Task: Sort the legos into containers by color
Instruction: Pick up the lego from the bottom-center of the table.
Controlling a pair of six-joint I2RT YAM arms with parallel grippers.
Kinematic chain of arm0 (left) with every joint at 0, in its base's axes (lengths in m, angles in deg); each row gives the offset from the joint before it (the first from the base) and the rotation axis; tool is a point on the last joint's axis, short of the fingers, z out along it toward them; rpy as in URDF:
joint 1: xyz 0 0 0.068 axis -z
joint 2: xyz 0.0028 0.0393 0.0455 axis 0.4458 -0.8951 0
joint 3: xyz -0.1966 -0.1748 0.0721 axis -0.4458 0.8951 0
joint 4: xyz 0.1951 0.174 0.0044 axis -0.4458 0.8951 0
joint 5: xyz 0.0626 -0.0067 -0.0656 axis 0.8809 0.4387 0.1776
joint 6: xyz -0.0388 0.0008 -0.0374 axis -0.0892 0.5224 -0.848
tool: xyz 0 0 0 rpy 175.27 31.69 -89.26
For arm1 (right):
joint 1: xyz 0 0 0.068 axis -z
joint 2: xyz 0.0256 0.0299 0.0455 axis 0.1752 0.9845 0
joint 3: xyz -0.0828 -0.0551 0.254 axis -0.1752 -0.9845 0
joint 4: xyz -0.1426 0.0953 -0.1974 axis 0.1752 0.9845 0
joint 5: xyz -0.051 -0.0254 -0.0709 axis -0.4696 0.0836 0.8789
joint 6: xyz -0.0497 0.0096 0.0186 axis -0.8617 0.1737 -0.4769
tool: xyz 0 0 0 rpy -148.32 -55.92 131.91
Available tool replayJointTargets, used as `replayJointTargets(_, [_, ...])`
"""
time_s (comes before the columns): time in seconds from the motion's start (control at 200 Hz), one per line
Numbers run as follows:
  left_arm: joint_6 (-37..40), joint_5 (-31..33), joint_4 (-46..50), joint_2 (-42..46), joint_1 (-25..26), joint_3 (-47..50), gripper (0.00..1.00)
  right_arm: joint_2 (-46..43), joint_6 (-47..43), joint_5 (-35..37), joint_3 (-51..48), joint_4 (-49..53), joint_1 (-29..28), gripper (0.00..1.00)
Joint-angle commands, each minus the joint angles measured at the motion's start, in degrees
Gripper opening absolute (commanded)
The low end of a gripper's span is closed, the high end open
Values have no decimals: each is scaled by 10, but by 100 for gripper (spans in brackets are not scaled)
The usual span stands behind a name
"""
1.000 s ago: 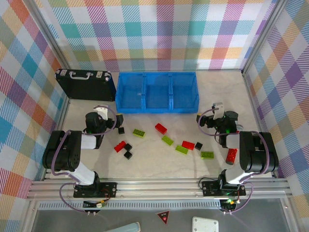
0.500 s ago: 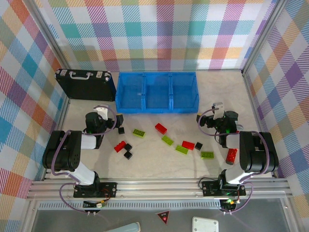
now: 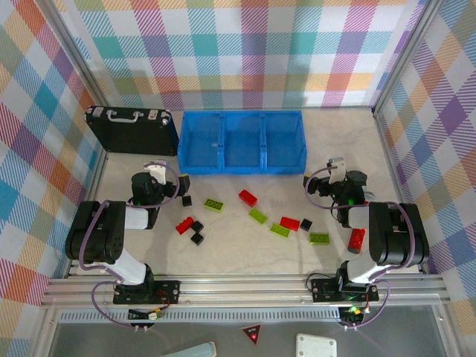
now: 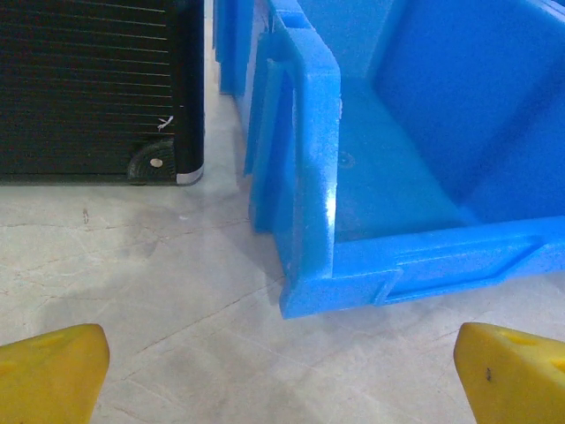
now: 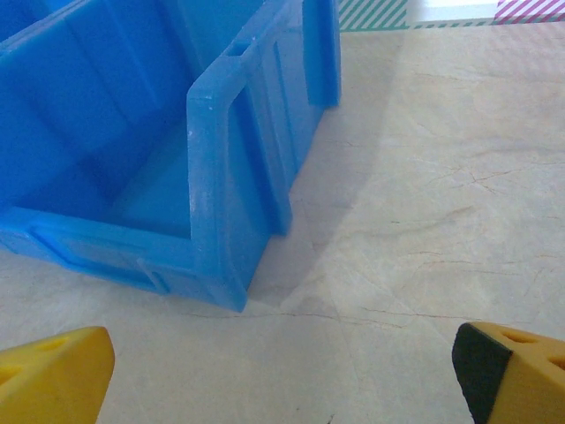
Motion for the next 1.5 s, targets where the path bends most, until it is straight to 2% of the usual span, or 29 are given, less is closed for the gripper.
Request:
replayJointTargets(0.0, [9,-12,-18,-1,-5,9,100,1,3,-2,5,-14,-1,99])
replayJointTargets(0.12, [5,0,-11,6,-5,6,100,-6,6,8,9,-4,-1,99])
replayJointTargets(0.285, [-14,47,18,51,-3,11,100,-60,15,20,20,66,-2,99])
replayJointTargets(0.51, [-39,115,191,139,2,-30,100,-110,24,22,50,193,-3,99])
replayJointTargets(0.68, [-75,156,347,195,10,-85,100,-143,65,62,96,337,-4,99])
replayJointTargets(0.8, [-131,165,490,226,12,-142,100,-161,122,105,135,447,-5,96])
replayJointTargets(0.855, [-165,192,577,237,15,-175,99,-167,133,106,153,494,-4,96])
replayJointTargets(1.0, [-182,150,702,278,15,-219,99,-166,161,92,205,622,-4,94])
replayJointTargets(1.08, [-180,140,778,288,15,-253,100,-159,178,68,233,677,-5,89])
replayJointTargets(1.165, [-155,127,843,287,14,-298,100,-156,196,48,252,724,-6,81])
replayJointTargets(1.265, [-118,115,908,288,15,-337,100,-157,203,48,267,777,-23,78])
replayJointTargets(1.375, [-77,109,945,285,15,-360,100,-159,210,60,277,833,-43,77])
replayJointTargets(1.495, [-34,78,911,285,15,-335,100,-172,228,54,266,861,-66,74])
